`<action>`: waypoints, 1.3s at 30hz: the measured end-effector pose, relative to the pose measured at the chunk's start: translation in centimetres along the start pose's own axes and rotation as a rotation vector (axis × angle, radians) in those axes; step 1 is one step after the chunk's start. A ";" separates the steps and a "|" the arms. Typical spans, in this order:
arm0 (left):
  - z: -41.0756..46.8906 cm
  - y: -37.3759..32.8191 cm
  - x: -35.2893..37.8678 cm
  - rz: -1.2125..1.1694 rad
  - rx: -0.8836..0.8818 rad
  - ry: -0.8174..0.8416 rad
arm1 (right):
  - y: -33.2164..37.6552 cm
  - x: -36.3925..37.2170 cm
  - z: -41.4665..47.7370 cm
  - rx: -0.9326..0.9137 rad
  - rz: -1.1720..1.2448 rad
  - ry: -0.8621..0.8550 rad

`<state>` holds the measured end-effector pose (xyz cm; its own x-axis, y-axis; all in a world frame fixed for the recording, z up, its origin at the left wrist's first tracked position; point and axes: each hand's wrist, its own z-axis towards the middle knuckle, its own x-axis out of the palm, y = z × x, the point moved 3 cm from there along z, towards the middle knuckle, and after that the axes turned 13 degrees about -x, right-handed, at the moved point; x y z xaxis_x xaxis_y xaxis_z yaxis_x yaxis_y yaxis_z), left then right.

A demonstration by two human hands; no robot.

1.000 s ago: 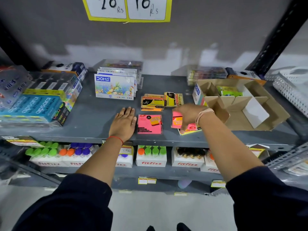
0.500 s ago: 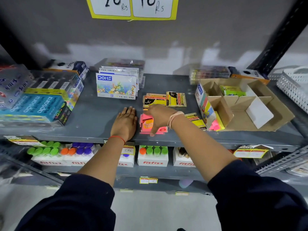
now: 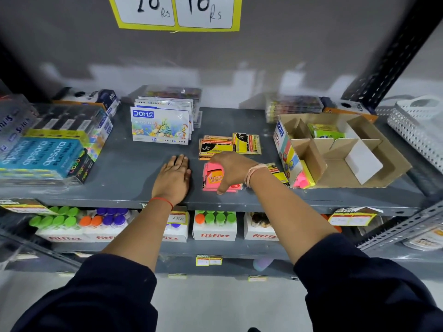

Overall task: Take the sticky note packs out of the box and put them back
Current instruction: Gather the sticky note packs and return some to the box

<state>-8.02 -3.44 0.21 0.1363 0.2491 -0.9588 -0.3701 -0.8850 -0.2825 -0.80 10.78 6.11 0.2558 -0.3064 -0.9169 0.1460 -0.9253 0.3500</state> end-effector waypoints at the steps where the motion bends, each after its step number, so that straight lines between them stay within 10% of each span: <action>1: -0.1 0.0 0.0 0.000 0.001 -0.001 | 0.1 -0.1 -0.2 -0.004 0.014 0.000; 11: -0.2 -0.1 -0.1 0.031 -0.015 0.030 | -5.5 -1.9 -5.4 0.298 -0.277 0.343; 26: -0.5 -1.3 -0.1 0.032 -0.067 -0.020 | -7.1 -7.7 -3.6 0.268 -0.117 0.002; 39: 0.2 -0.7 0.7 0.013 -0.076 -0.033 | -11.3 -5.5 3.2 0.321 -0.061 0.107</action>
<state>-7.81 -2.58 -0.24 0.1016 0.2490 -0.9632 -0.3009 -0.9151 -0.2683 -6.90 22.20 6.60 0.3570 -0.2394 -0.9029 -0.1397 -0.9694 0.2017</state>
